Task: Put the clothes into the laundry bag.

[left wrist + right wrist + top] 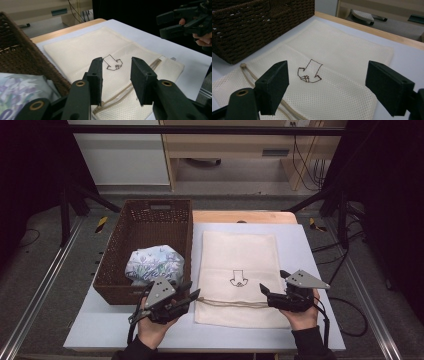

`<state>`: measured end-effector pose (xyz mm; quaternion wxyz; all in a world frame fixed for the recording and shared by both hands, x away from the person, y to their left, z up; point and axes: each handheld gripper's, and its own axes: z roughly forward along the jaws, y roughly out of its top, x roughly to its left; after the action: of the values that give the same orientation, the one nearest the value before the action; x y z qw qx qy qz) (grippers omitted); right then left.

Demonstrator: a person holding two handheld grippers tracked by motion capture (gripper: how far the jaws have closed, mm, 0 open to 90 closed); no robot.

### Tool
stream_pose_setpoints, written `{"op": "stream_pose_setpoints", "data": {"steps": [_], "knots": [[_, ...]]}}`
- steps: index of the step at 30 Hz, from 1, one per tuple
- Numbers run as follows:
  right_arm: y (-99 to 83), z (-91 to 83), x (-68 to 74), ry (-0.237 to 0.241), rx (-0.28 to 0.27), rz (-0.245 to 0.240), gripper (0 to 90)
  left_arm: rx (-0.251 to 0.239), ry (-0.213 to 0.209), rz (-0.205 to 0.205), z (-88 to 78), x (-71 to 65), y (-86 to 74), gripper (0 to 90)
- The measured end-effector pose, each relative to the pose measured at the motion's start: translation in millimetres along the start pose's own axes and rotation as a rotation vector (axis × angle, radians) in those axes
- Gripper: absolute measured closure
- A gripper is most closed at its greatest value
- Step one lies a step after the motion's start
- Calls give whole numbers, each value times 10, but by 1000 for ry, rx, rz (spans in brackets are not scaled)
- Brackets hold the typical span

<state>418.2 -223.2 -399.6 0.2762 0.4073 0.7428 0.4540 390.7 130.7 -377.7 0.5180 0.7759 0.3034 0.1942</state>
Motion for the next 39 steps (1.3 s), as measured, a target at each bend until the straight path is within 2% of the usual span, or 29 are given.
{"op": "stream_pose_setpoints", "data": {"steps": [5,9,10,13,17,19,21,28,30,36,39], "knots": [[-3,41,40,8,9,-5,197,29,0,45,138,-121,26,718],[-2,66,74,18,14,-6,201,56,-25,58,292,-202,19,782],[-7,78,93,26,15,-14,210,80,-40,77,371,-253,-11,813],[-24,105,108,35,27,-19,219,104,-51,90,438,-302,-54,851],[-51,133,120,46,40,-24,227,146,-76,98,557,-368,-169,876],[-64,153,135,51,54,-30,235,182,-78,113,640,-395,-245,881],[-82,179,153,58,62,-42,247,203,-85,112,703,-405,-304,887],[-213,318,207,96,118,-38,292,272,-109,107,909,-420,-483,892],[-248,346,220,102,133,-53,308,288,-113,107,947,-422,-524,891],[-353,462,226,127,180,-46,376,315,-117,102,1020,-413,-616,890],[-410,541,267,154,223,-56,422,330,-117,104,1053,-411,-655,890]]}}
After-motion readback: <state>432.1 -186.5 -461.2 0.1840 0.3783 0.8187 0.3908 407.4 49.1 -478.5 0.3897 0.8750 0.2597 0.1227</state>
